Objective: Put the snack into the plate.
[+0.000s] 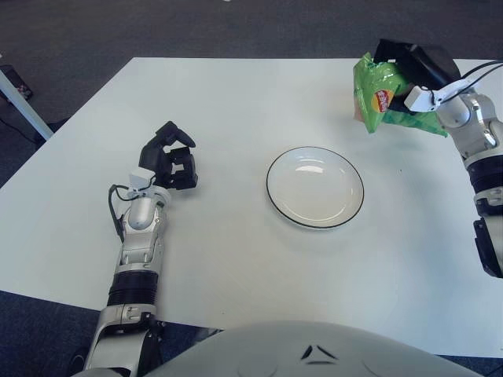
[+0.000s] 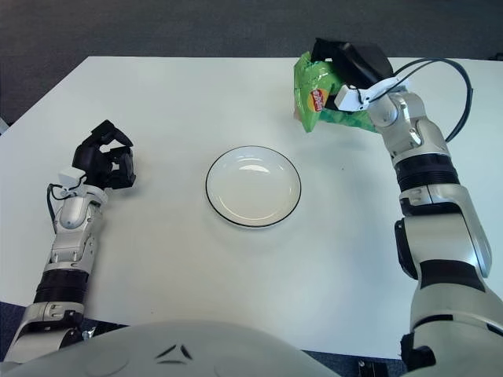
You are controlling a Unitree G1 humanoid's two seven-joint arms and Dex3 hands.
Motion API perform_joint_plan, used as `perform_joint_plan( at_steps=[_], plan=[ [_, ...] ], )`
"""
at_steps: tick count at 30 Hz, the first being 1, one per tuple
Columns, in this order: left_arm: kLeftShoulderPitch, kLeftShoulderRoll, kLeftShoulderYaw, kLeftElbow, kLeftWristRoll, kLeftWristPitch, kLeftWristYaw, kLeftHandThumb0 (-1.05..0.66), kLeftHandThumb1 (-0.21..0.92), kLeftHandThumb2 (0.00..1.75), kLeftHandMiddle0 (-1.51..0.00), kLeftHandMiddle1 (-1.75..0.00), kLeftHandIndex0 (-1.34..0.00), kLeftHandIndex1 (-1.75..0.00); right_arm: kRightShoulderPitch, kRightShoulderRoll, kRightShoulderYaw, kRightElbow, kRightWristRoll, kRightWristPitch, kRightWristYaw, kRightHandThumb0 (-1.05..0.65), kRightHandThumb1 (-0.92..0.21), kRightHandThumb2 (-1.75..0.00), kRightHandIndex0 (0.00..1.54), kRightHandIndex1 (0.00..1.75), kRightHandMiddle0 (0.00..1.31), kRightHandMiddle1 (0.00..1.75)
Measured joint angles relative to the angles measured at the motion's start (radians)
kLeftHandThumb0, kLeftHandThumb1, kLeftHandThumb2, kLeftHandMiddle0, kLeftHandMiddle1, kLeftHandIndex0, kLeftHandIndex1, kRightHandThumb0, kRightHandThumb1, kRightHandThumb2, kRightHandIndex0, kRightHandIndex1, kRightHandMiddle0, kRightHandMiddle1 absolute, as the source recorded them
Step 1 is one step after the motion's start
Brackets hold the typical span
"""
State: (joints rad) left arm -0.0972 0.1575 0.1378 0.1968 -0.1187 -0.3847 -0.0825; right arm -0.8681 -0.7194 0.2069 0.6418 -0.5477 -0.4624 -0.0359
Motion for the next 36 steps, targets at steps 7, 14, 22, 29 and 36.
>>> perform_joint_plan(
  at_steps=[7, 14, 22, 29, 36],
  plan=[
    [-0.003, 0.006, 0.003, 0.029, -0.009, -0.001, -0.008, -0.48, 0.31, 1.32, -1.30, -1.75, -0.61, -1.75, 0.005, 0.052, -0.029, -0.170, 0.050, 0.032, 0.035, 0.00, 0.08, -1.75, 0.88, 1.75, 0.72, 1.70],
    [-0.016, 0.006, 0.004, 0.052, -0.016, -0.001, -0.009, -0.48, 0.31, 1.32, -1.30, -1.75, -0.62, -1.75, 0.010, 0.136, -0.039, -0.296, 0.133, 0.036, 0.095, 0.00, 0.08, -1.75, 0.88, 1.75, 0.74, 1.68],
    [-0.032, 0.003, 0.004, 0.060, -0.016, -0.003, -0.009, -0.49, 0.30, 1.34, -1.30, -1.75, -0.63, -1.75, 0.025, 0.190, -0.038, -0.304, 0.151, 0.014, 0.137, 0.00, 0.08, -1.75, 0.87, 1.75, 0.74, 1.69],
    [-0.045, -0.004, 0.003, 0.071, -0.013, -0.004, -0.004, -0.49, 0.28, 1.36, -1.31, -1.75, -0.64, -1.75, 0.026, 0.210, -0.026, -0.304, 0.170, -0.016, 0.202, 0.00, 0.07, -1.75, 0.87, 1.75, 0.71, 1.73],
    [-0.052, -0.004, 0.003, 0.078, -0.007, -0.004, 0.008, -0.49, 0.29, 1.35, -1.31, -1.75, -0.64, -1.75, 0.027, 0.218, -0.009, -0.314, 0.169, -0.042, 0.249, 0.00, 0.06, -1.75, 0.87, 1.74, 0.69, 1.75]
  ],
)
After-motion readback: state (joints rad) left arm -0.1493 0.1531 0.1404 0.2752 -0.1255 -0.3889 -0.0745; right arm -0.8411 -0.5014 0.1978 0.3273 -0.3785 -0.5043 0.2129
